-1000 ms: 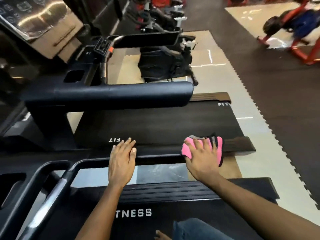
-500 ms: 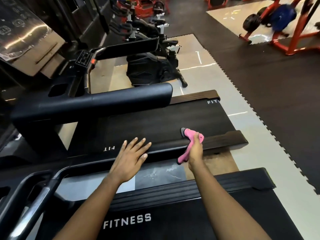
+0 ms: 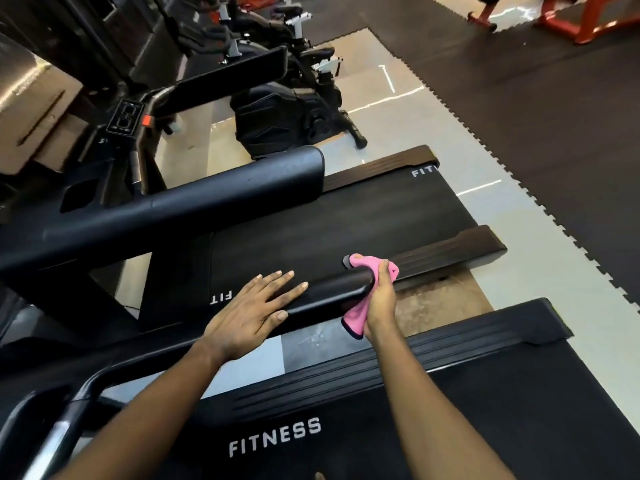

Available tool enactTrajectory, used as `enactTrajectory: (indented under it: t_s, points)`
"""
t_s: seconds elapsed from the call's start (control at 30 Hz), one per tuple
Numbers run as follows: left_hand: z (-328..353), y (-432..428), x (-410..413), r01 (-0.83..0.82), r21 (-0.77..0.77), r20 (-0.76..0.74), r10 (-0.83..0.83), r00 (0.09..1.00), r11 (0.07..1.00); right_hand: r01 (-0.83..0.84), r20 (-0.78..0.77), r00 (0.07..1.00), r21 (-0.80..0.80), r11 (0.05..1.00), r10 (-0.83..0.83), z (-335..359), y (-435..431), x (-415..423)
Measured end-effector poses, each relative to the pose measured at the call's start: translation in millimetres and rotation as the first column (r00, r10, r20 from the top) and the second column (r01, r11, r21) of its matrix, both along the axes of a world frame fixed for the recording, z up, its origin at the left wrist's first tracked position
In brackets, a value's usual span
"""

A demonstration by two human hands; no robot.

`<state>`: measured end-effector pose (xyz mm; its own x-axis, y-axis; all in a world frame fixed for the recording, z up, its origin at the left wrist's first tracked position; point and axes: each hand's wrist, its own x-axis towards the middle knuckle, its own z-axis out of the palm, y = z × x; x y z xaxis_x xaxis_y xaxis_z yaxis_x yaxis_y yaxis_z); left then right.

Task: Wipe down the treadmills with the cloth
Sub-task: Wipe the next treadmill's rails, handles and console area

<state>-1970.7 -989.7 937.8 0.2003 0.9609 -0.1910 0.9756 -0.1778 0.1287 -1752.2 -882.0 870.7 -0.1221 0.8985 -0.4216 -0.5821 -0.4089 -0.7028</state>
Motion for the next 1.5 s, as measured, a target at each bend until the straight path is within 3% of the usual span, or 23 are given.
enactTrajectory:
  t_s: [0.07,0.13,0.23,0.47,0.57,0.67,0.77,0.9,0.97,1.1,1.17,1.3,1.37,1.5]
  points:
    - [0.8,-0.3,-0.6,0.009,-0.006,0.014,-0.009,1.000,1.000,0.020,-0.029,0.999,-0.081,0.996,-0.022,-4.4,-12.2,-4.0]
    - [-1.1,-0.7,-1.7,0.006,0.006,0.010,-0.006,1.000,1.000,0.086,0.035,0.996,-0.132,0.987,-0.083,-9.8,-28.2,-3.9]
    - [-2.1,0.7,-3.9,0.004,0.000,0.040,-0.004,0.999,1.000,0.131,0.051,0.990,-0.045,0.990,-0.129,-10.4,-32.3,-9.7]
    - [-2.4,1.6,-3.3,0.006,-0.017,0.117,-0.004,0.993,1.000,0.042,-0.245,0.964,-0.241,0.970,-0.102,-51.7,-5.3,-31.3]
    - [-0.1,2.4,-4.1,-0.005,-0.046,0.197,0.014,0.980,0.999,0.204,-0.195,0.940,-0.340,0.918,-0.281,-52.3,-19.6,-45.7]
    - [-0.3,0.9,-6.1,0.005,-0.049,0.254,0.007,0.967,0.999,0.181,-0.173,0.948,-0.396,0.900,-0.266,-51.2,-44.7,-56.2]
    - [0.2,-0.2,-6.6,0.023,-0.045,0.267,-0.010,0.964,0.999,0.296,-0.098,0.930,-0.370,0.881,-0.354,-48.6,-55.7,-57.6]
    - [-2.0,3.1,-9.6,0.102,-0.020,0.266,-0.093,0.960,0.995,0.302,-0.405,0.775,-0.437,0.847,-0.485,-42.3,-45.7,-75.6]
    - [-2.9,4.5,-12.1,0.106,-0.015,0.256,-0.098,0.962,0.994,0.252,-0.450,0.761,-0.460,0.851,-0.468,-47.9,-48.4,-95.1]
    - [-3.2,2.4,-13.5,0.113,-0.020,0.256,-0.104,0.961,0.993,0.132,-0.357,0.877,-0.466,0.875,-0.322,-57.7,-97.2,-128.9]
    - [-3.1,0.4,-12.3,0.108,-0.016,0.268,-0.100,0.958,0.994,0.183,-0.299,0.893,-0.443,0.878,-0.337,-64.6,-104.4,-124.1]
    - [-5.0,1.8,-14.2,0.096,-0.022,0.300,-0.085,0.950,0.995,0.346,-0.340,0.788,-0.444,0.826,-0.513,-59.0,-83.4,-111.4]
    - [-6.1,3.2,-15.1,0.088,-0.014,0.307,-0.079,0.948,0.996,0.310,-0.409,0.766,-0.440,0.842,-0.496,-58.4,-77.2,-130.2]
    - [-5.8,-1.4,-15.1,0.065,0.028,0.355,-0.070,0.932,0.998,0.104,-0.443,0.828,-0.481,0.870,-0.344,-57.6,-113.5,-167.9]
